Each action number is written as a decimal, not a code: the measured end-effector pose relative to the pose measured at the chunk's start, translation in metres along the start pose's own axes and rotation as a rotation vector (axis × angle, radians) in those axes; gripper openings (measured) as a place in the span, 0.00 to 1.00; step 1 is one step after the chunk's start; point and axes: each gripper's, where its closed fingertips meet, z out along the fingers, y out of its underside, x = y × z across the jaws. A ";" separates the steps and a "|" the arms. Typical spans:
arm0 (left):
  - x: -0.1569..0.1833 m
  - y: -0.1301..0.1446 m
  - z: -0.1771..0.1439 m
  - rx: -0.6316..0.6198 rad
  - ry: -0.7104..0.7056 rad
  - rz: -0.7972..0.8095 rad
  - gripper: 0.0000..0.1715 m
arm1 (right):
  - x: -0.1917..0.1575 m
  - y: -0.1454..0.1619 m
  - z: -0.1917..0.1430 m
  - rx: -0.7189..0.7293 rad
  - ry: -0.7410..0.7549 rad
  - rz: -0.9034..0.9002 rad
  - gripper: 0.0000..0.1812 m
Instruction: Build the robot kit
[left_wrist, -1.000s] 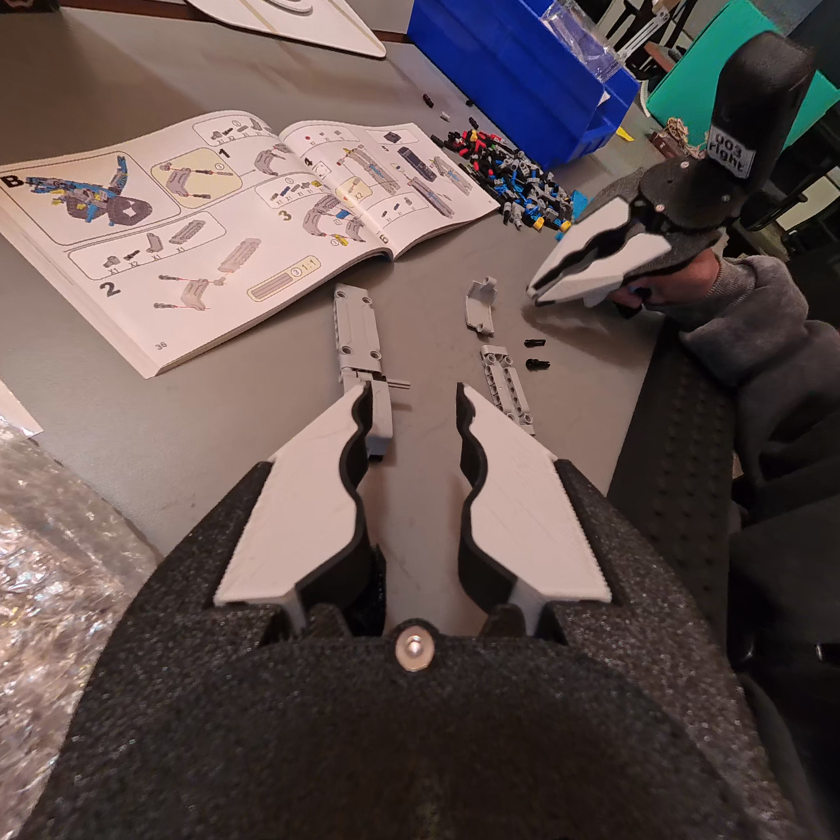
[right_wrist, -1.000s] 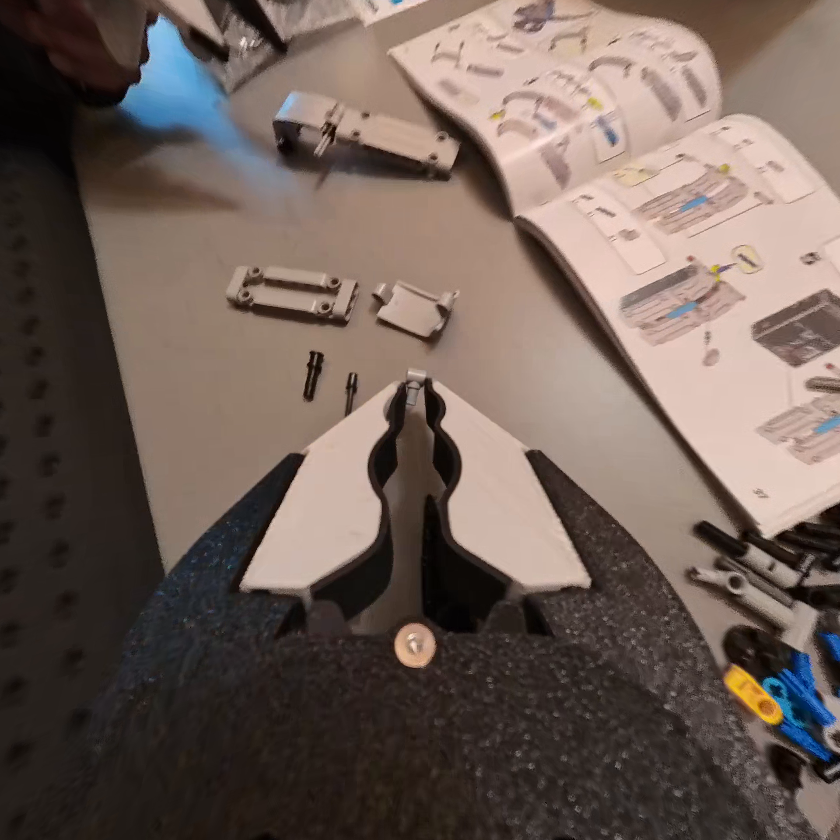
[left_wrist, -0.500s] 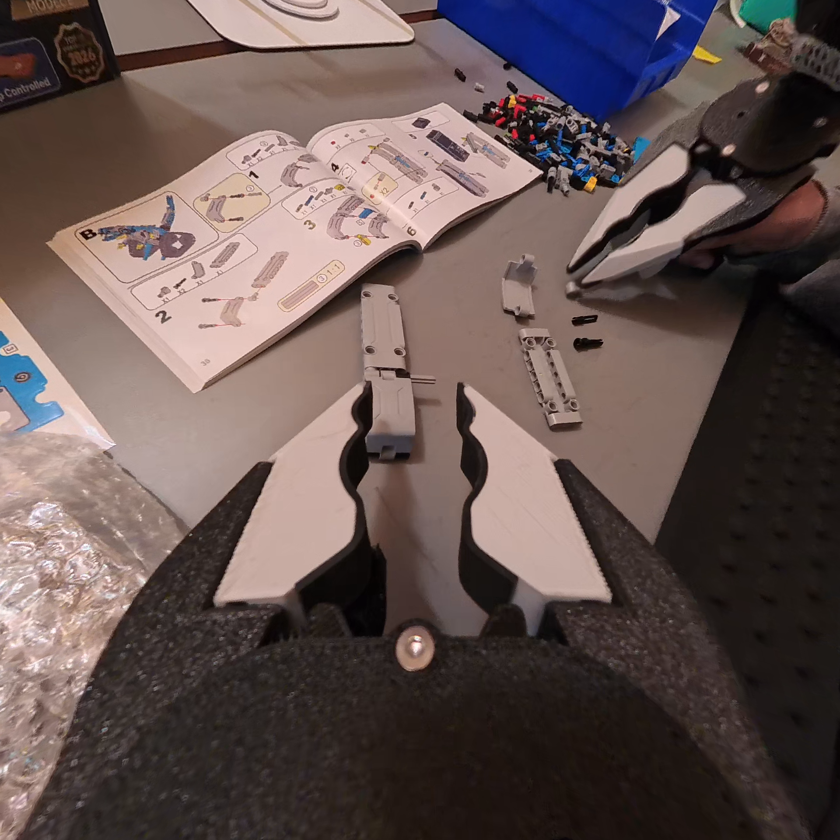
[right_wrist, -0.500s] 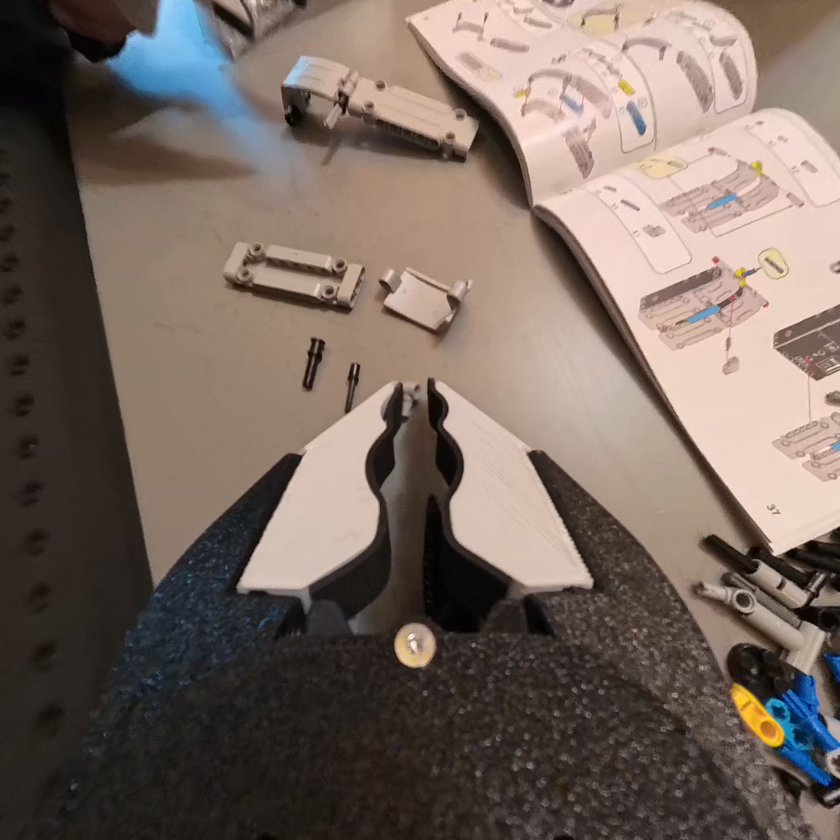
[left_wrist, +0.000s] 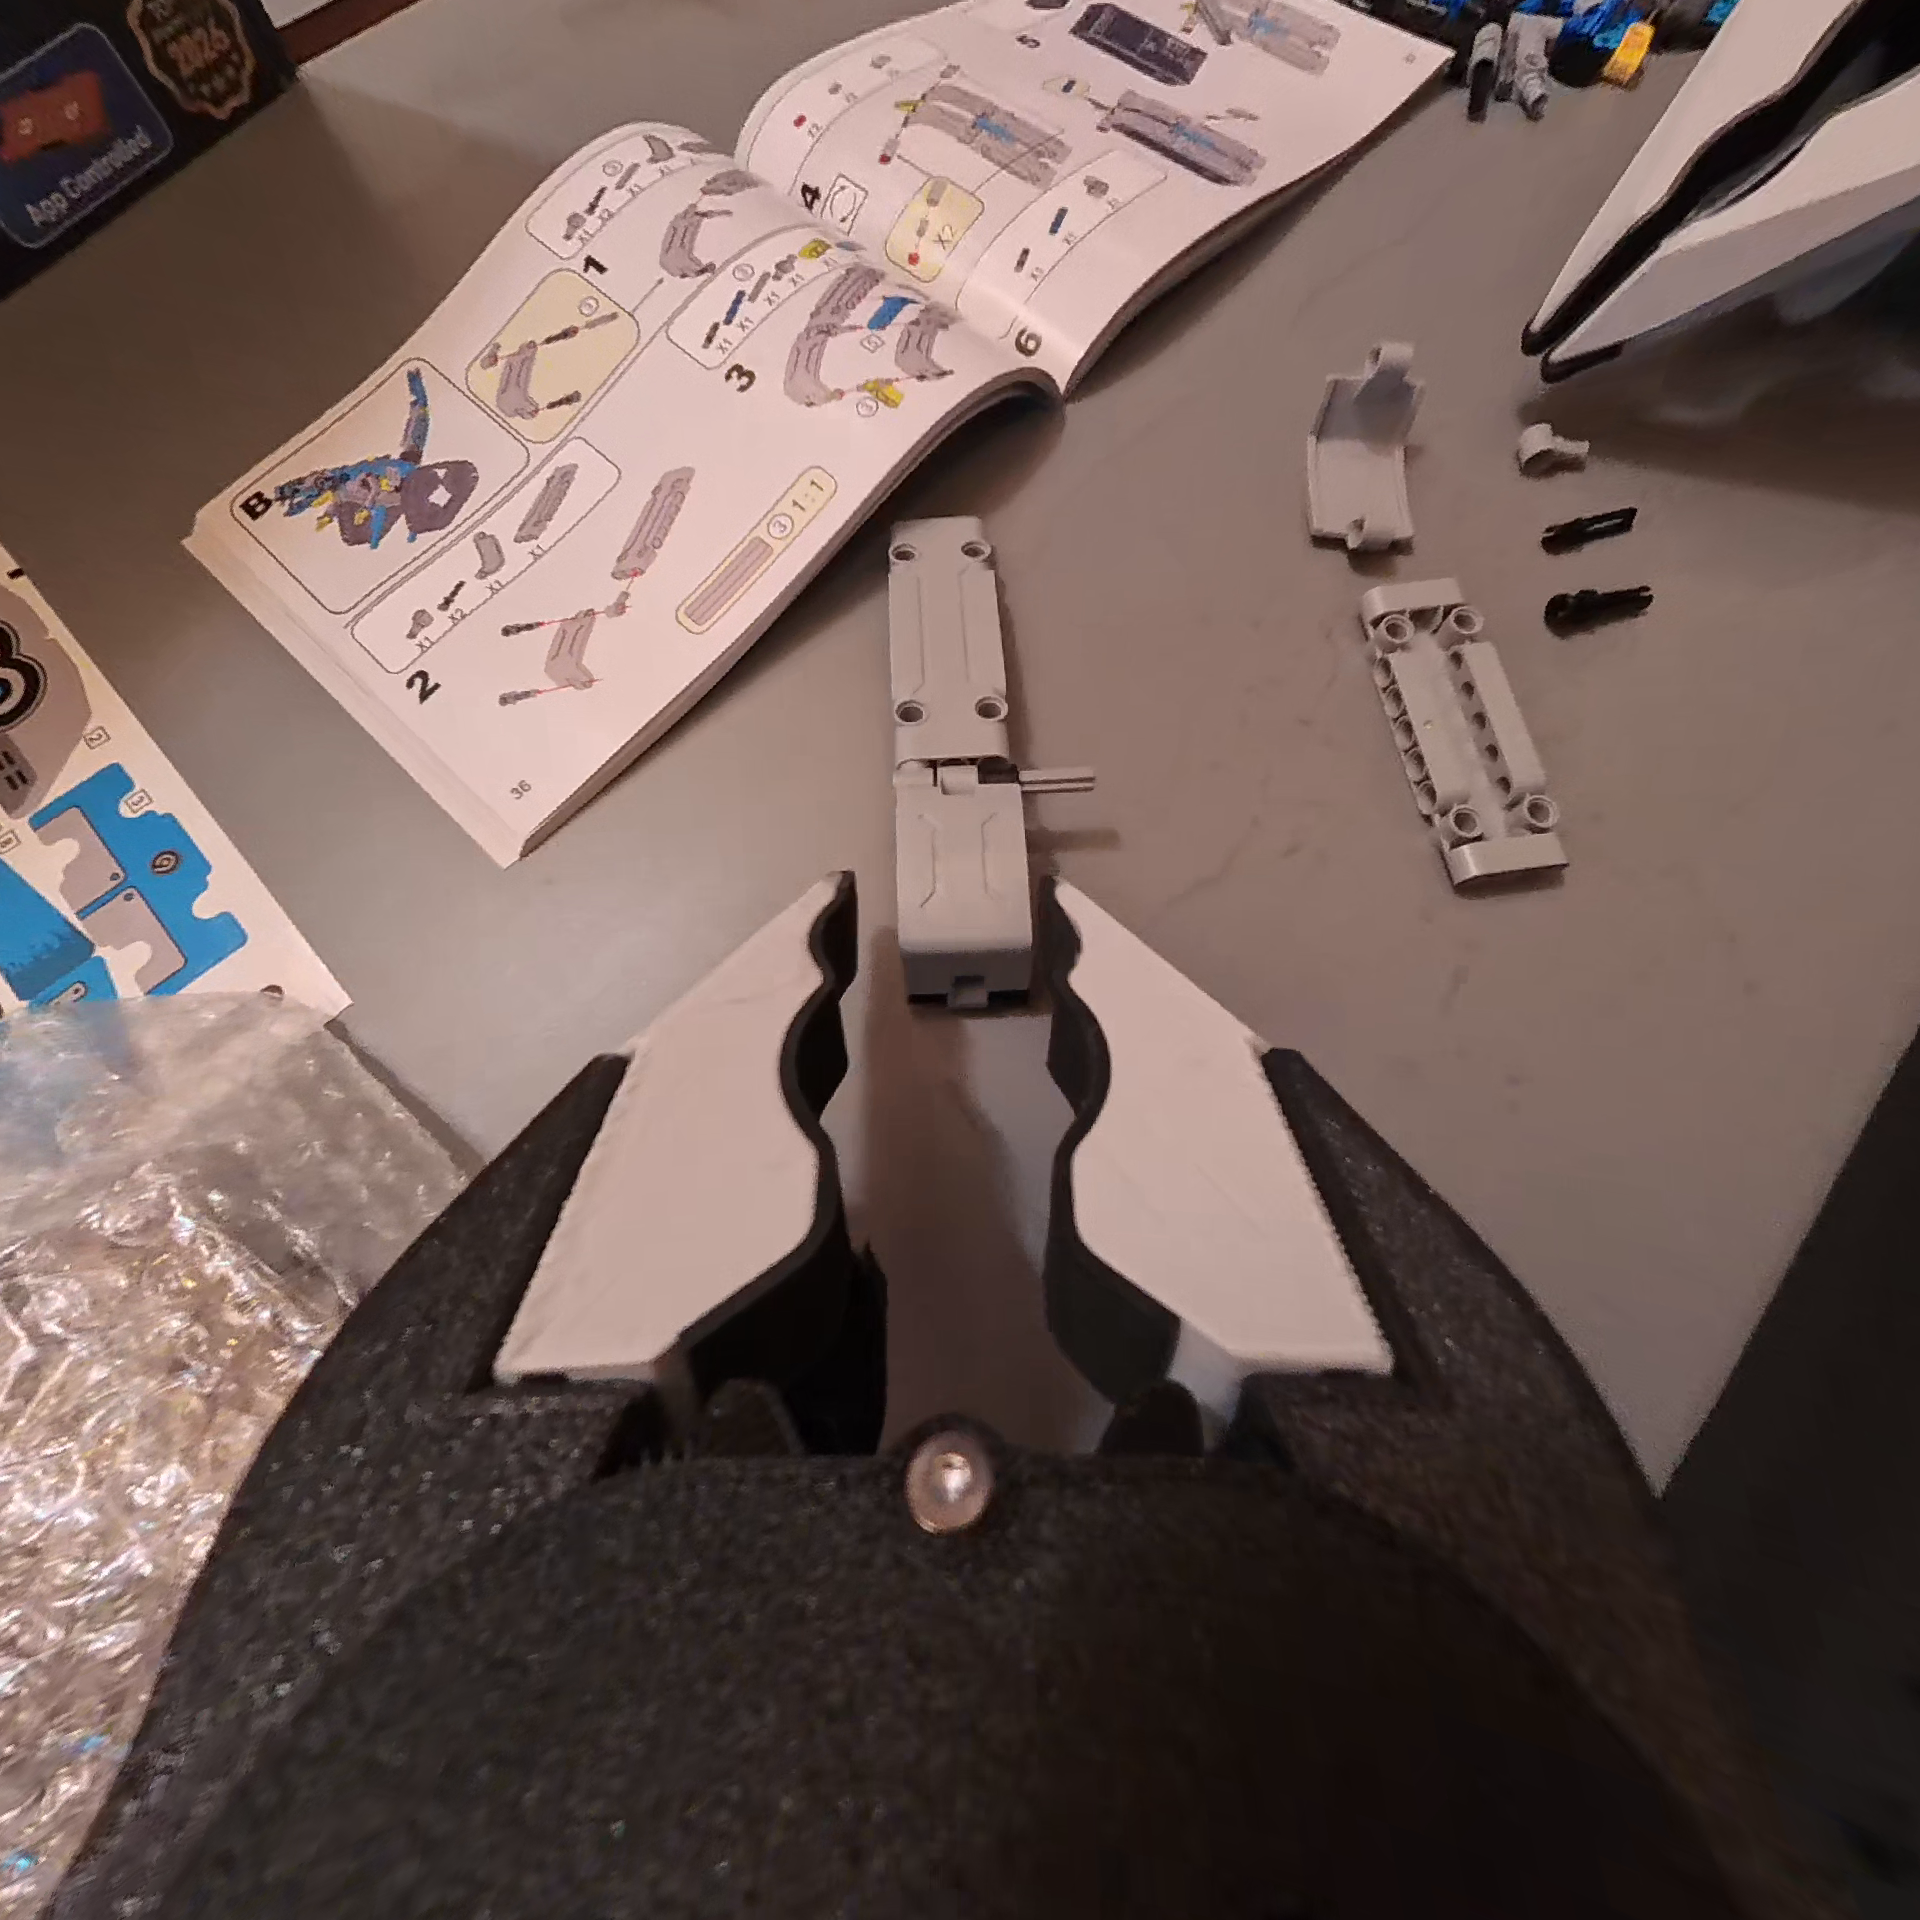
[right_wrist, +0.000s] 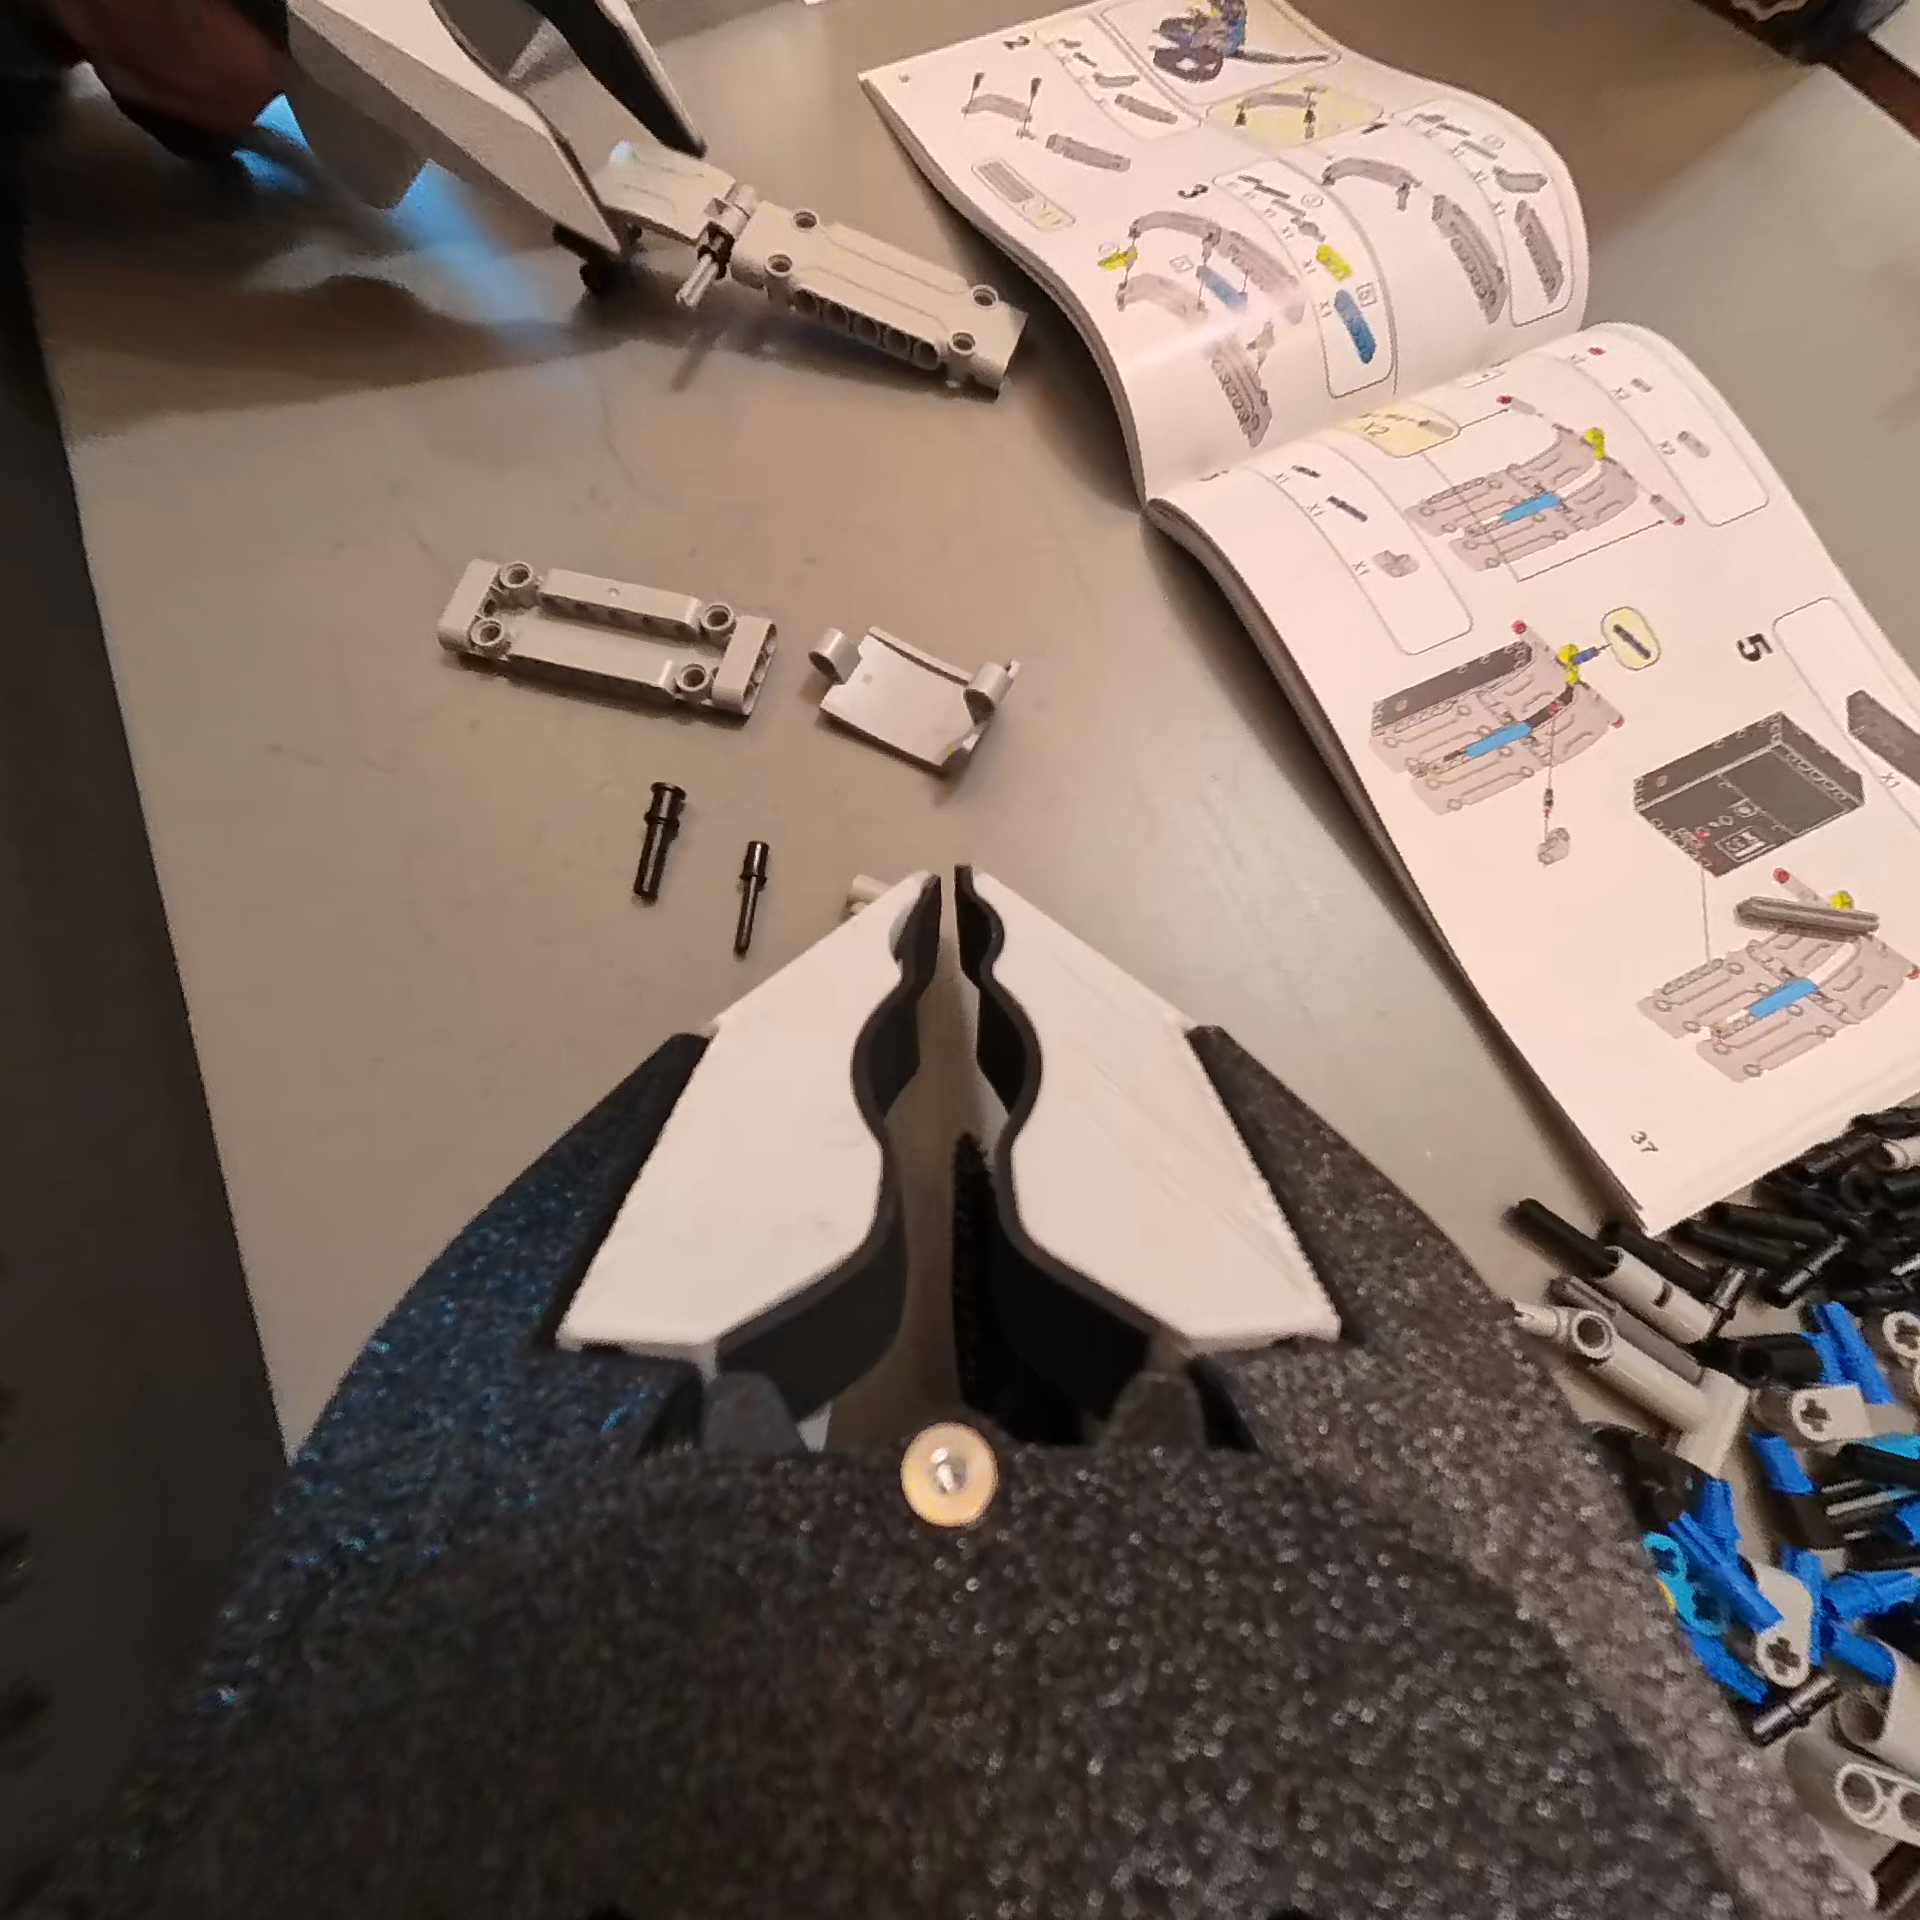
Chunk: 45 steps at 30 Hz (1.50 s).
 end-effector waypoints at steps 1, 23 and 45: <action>0.001 0.000 0.000 -0.002 0.007 0.006 0.15 | 0.000 0.000 0.000 0.000 0.001 0.002 0.01; 0.014 0.003 -0.006 -0.017 0.109 0.018 0.14 | 0.011 -0.056 0.036 0.061 0.143 0.241 0.17; -0.002 -0.028 -0.067 0.145 -0.093 -0.075 0.28 | 0.006 -0.021 0.043 -0.055 0.151 0.265 0.17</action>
